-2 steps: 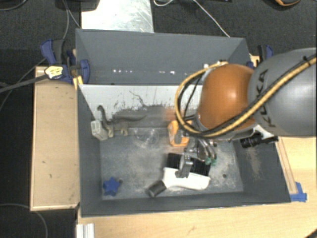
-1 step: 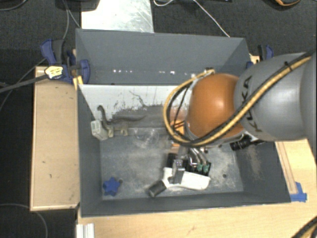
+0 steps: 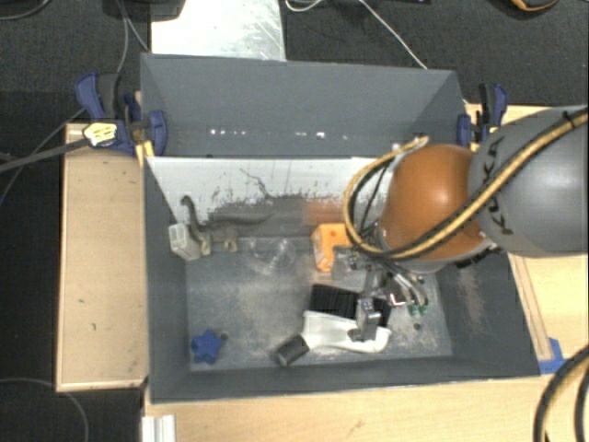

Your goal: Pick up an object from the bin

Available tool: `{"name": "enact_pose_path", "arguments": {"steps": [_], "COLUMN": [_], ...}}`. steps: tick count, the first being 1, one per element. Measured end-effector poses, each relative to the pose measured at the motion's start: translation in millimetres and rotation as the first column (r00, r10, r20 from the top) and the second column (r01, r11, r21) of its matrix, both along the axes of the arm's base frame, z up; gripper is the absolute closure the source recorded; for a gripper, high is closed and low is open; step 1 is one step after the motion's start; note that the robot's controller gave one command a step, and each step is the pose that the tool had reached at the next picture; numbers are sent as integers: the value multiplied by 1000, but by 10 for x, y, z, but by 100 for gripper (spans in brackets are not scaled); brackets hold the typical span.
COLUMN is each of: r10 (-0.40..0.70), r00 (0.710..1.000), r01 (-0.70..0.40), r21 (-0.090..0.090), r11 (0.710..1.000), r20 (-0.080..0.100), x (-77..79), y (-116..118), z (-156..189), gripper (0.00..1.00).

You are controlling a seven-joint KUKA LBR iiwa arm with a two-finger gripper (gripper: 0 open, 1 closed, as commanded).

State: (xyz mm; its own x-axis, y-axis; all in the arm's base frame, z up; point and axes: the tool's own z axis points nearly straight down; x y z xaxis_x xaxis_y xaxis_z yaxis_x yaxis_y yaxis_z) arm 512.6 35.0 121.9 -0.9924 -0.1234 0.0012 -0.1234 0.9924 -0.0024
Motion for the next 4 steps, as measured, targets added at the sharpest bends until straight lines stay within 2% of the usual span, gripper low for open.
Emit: {"name": "enact_pose_path", "arguments": {"steps": [1, 2, 3, 4], "r10": [-67, -73, 168, 165], "r00": [998, 997, 986, 986], "r01": [67, 73, -168, -165], "r21": [4, 4, 5, 5], "r11": [998, 997, 986, 986], "r20": [0, 1, 3, 3], "x": [-100, -116, 41, 41], "y": [98, 101, 393, 391], "z": [-4, -11, 101, 101], "gripper": [0, 0, 100, 0]}}
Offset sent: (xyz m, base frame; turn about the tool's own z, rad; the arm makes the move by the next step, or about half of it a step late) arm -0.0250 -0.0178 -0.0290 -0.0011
